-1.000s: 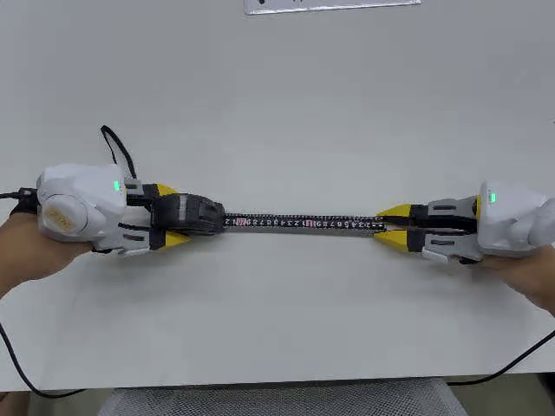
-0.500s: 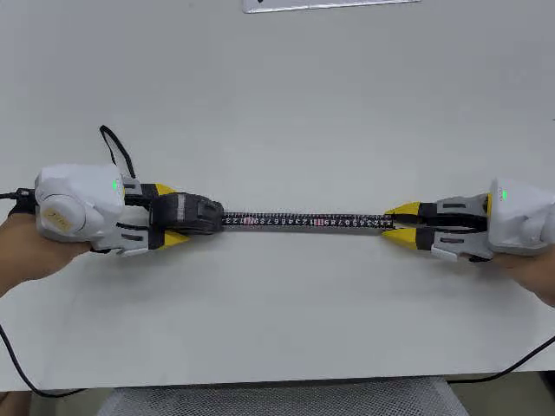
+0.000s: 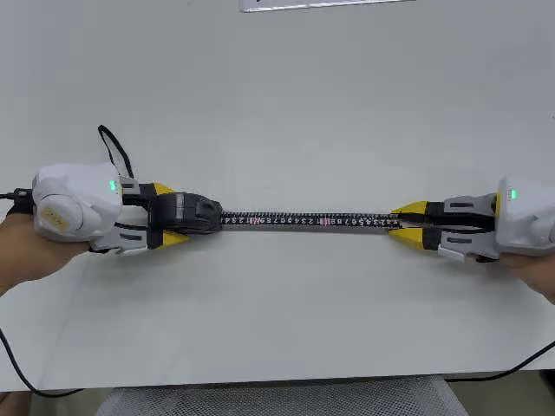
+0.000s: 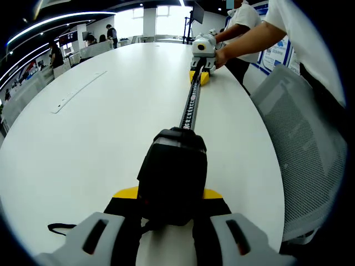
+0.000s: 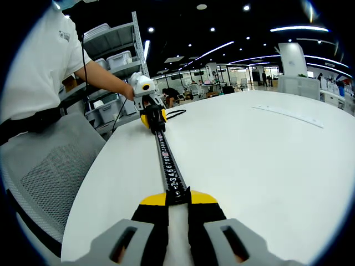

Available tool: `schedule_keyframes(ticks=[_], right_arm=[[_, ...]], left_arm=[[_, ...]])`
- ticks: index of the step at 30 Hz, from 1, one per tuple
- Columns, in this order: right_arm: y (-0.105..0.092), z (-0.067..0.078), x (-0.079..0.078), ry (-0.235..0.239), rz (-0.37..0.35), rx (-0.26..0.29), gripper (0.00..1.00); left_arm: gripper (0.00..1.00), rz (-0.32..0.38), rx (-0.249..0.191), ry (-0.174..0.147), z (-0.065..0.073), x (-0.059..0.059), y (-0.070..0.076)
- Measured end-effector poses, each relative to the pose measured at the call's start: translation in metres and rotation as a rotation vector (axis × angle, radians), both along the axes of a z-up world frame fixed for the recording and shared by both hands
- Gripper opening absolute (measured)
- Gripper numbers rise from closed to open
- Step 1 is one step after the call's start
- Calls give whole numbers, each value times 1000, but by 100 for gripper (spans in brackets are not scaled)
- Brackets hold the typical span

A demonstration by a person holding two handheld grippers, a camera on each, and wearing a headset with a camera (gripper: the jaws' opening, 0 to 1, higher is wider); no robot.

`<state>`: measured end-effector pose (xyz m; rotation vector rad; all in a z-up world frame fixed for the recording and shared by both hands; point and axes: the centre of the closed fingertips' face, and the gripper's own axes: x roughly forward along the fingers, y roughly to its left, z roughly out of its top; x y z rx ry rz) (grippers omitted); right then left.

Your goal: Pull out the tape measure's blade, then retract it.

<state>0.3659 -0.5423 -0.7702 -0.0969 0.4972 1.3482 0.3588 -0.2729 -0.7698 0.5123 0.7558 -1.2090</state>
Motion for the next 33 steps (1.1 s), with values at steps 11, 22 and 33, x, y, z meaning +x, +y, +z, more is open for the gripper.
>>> schedule_keyframes(ticks=[11,22,33], right_arm=[[1,1,-2,-5,-9,-12,12],[0,1,-4,-6,-10,-18,13],[0,2,-6,-1,-31,-34,17]], left_arm=[[32,1,0,-3,0,0,0],[32,1,-2,-10,-1,1,0],[32,17,-8,-30,-2,-1,0]])
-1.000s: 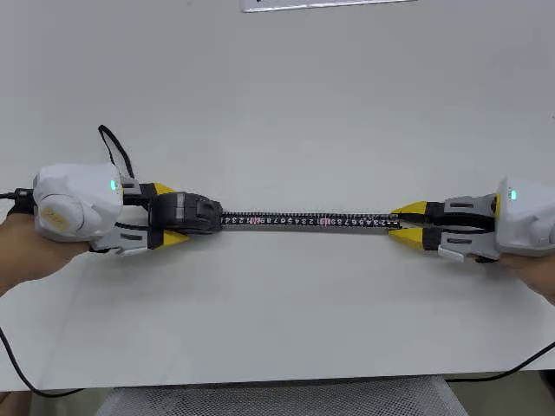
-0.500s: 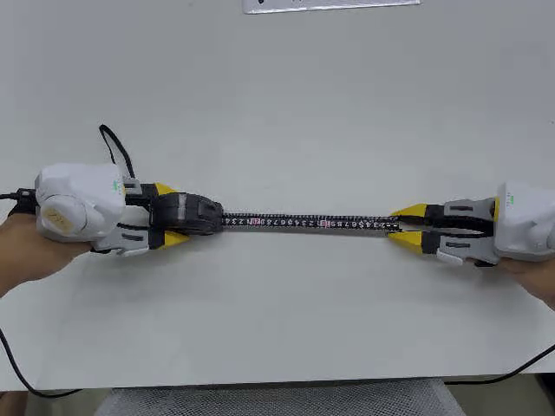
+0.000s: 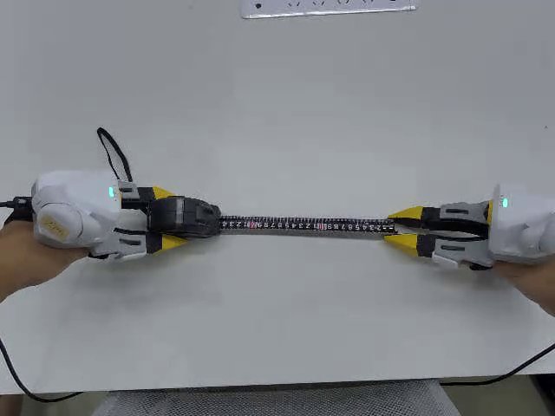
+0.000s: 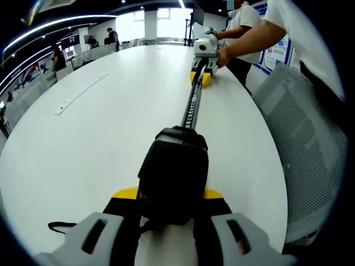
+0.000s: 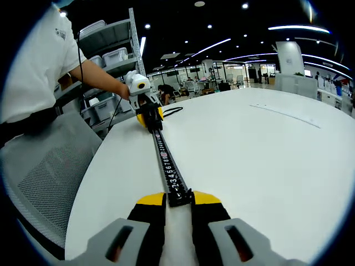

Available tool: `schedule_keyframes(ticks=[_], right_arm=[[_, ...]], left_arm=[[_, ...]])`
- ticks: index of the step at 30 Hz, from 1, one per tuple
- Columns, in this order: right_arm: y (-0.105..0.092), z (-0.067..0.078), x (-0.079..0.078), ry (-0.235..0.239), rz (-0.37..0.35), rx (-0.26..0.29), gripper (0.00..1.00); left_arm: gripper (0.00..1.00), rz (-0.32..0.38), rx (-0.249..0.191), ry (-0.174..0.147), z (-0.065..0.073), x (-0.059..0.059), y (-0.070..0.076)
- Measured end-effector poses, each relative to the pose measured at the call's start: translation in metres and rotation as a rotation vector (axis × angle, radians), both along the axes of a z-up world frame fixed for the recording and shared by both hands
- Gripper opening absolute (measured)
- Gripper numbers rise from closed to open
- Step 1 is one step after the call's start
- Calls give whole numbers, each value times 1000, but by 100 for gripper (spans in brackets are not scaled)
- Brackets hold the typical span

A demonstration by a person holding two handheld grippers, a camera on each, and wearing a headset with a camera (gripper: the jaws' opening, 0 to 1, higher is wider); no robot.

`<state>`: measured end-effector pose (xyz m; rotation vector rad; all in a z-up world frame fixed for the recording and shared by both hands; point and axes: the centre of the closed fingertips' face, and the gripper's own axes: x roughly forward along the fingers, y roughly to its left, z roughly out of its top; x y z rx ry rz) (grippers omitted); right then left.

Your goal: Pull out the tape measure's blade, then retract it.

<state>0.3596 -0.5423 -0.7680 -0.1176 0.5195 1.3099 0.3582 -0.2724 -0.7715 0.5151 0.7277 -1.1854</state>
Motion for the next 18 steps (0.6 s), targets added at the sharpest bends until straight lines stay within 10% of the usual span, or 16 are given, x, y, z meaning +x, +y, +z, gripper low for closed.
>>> schedule_keyframes(ticks=[18], right_arm=[[5,9,-5,-12,-15,-22,26]], left_arm=[[49,61,-3,2,1,3,3]])
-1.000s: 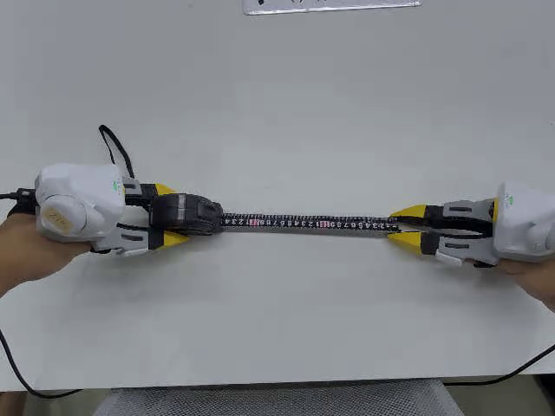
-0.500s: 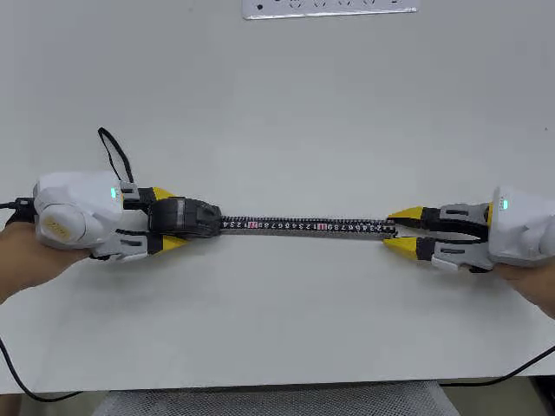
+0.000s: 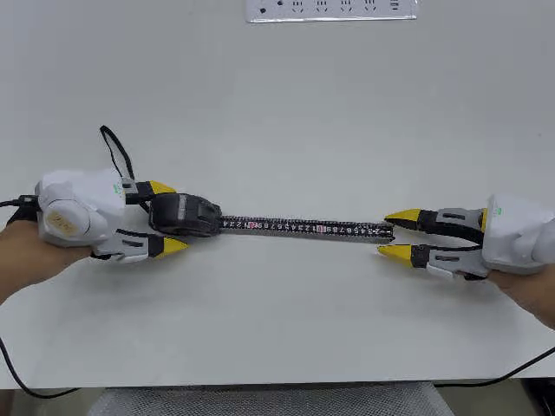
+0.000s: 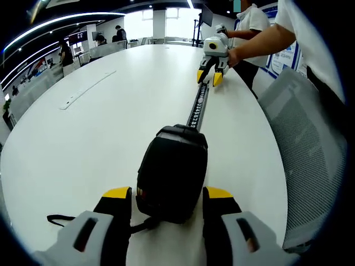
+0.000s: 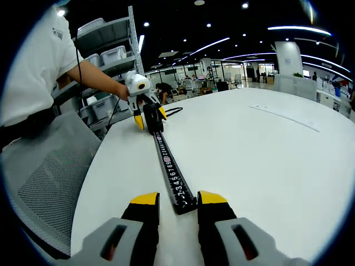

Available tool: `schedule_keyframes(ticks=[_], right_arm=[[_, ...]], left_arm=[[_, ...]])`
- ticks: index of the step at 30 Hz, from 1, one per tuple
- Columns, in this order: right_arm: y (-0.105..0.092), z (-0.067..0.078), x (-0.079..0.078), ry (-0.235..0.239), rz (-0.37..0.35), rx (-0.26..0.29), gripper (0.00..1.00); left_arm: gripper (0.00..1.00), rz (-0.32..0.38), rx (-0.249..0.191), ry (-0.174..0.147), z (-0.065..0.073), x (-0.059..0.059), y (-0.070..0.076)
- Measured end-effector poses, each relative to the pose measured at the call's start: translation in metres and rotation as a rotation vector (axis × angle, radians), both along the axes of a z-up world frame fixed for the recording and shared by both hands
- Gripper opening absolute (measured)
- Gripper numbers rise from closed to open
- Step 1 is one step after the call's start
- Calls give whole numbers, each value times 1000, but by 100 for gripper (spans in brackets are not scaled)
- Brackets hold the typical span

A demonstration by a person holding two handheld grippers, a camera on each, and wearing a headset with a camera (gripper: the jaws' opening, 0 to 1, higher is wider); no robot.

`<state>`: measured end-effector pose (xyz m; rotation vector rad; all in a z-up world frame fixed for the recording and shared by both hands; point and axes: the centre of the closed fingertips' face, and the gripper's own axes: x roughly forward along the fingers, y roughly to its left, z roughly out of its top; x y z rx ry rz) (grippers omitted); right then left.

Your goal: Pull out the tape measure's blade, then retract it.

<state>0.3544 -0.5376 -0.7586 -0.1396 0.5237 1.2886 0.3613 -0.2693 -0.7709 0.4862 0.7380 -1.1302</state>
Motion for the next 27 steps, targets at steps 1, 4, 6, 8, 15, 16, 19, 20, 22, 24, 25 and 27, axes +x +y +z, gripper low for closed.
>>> schedule_keyframes(ticks=[1,4,6,8,15,16,19,20,22,24,25,27], right_arm=[[0,0,1,-1,-6,-2,27],[0,0,0,2,-17,-11,28],[1,2,-1,-2,-22,-8,27],[2,3,-4,-3,-25,-13,29],[3,11,-3,-5,-77,-4,31],[4,11,-4,-3,-82,-10,32],[4,10,-6,-2,-96,-24,33],[4,11,-6,-2,-101,-26,33],[5,11,-6,-5,-111,-34,34],[6,13,-7,-5,-121,-35,35],[7,14,-7,-8,-125,-36,35],[7,16,-6,-14,-143,-36,36]], left_arm=[[50,4,0,-1,0,0,1],[51,14,-4,-4,1,0,1],[51,21,-9,-12,4,1,0],[52,37,-24,-14,6,1,-1],[54,70,-49,-26,15,2,1],[54,74,-49,-28,16,2,1],[55,79,-53,-35,20,0,1],[55,81,-55,-37,21,0,1],[55,91,-59,-39,22,-2,1],[56,106,-70,-43,24,-2,2],[56,112,-71,-44,25,-3,3],[57,124,-75,-47,26,-4,4]])
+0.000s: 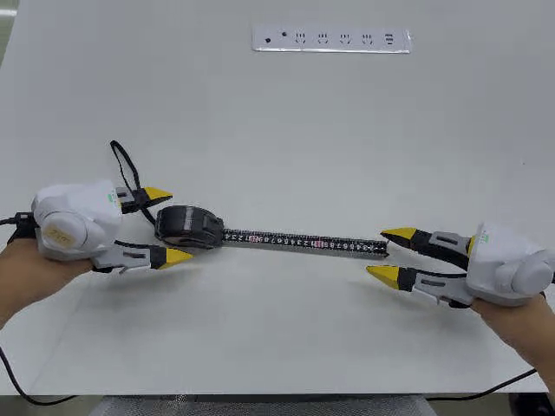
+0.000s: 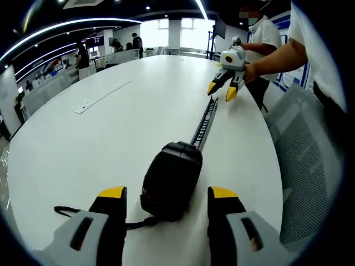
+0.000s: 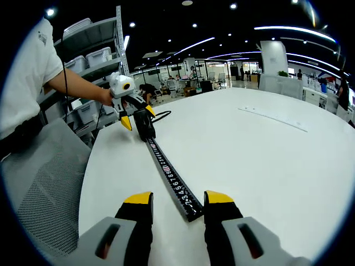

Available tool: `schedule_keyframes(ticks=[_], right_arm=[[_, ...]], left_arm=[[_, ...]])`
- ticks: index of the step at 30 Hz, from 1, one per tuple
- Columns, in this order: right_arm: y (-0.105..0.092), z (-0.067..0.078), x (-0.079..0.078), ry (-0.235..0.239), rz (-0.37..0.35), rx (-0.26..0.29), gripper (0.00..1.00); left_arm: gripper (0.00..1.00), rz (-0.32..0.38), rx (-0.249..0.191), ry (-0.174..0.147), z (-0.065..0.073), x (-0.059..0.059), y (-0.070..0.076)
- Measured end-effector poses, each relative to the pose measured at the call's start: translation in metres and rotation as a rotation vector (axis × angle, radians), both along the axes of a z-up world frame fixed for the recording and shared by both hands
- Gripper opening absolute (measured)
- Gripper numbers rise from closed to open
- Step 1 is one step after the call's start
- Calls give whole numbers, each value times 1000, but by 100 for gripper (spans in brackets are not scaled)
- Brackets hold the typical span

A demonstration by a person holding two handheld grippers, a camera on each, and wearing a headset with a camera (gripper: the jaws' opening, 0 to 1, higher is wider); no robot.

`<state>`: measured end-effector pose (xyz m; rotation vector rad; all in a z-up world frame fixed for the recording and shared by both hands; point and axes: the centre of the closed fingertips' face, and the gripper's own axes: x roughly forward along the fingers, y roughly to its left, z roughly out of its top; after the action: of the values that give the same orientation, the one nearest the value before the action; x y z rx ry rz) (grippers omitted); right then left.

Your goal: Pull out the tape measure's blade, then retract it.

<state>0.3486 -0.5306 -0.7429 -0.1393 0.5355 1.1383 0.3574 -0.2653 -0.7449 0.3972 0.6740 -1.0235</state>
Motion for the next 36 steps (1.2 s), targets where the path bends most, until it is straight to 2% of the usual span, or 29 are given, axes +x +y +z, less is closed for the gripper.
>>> schedule_keyframes(ticks=[9,17,19,21,32,34,36], right_arm=[[0,3,1,-18,-29,-3,38],[-1,11,4,-25,-92,15,41],[1,16,3,-28,-112,35,41],[3,18,-1,-29,-119,30,42],[1,23,-10,-38,-153,30,45],[1,28,-11,-33,-176,55,45],[0,28,-13,-38,-183,56,46]], left_arm=[[58,69,-32,-10,9,-4,5],[59,129,-50,-16,14,-11,5],[60,156,-62,-17,16,-12,6],[60,177,-80,-18,18,-13,7],[62,259,-117,-26,24,-24,14],[62,280,-118,-29,25,-25,17],[63,299,-125,-30,26,-26,18]])
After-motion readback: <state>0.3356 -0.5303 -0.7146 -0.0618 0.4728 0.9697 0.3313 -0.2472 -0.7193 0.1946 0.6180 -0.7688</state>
